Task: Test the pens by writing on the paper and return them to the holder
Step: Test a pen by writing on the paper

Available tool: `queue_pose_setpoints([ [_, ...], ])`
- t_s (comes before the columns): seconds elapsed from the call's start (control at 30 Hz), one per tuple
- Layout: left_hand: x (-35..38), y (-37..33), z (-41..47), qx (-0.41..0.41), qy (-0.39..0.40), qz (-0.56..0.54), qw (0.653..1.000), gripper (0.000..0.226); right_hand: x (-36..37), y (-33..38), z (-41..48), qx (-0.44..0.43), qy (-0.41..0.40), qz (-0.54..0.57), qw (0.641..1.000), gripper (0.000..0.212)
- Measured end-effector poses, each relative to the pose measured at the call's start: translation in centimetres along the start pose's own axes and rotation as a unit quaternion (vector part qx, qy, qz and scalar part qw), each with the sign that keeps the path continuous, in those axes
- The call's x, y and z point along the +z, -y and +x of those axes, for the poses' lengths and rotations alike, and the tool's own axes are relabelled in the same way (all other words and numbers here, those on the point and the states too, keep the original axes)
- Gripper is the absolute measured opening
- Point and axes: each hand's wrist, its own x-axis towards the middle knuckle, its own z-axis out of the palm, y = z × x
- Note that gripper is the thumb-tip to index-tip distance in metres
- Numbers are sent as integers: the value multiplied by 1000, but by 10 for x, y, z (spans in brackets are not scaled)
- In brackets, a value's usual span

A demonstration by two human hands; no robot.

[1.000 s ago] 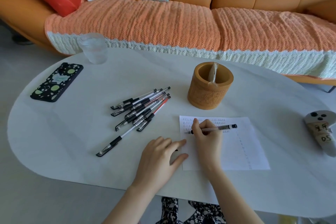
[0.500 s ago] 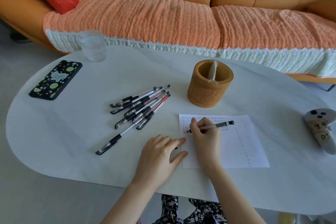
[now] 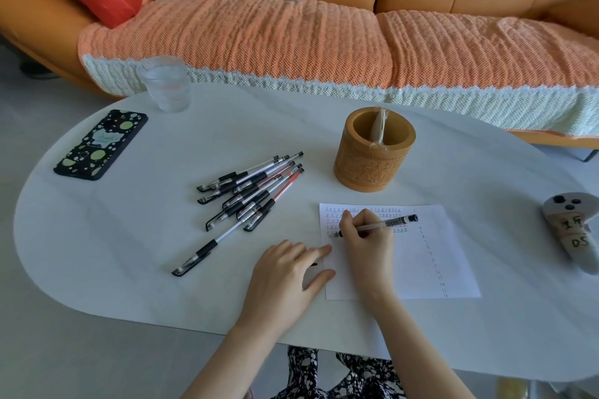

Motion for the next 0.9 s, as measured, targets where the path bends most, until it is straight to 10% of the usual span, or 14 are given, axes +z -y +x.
queue_pose_setpoints([
  [0.9,-1,0,0,-6,8,-7,1000,33,1,0,-1,0,10,-2,1000,40],
])
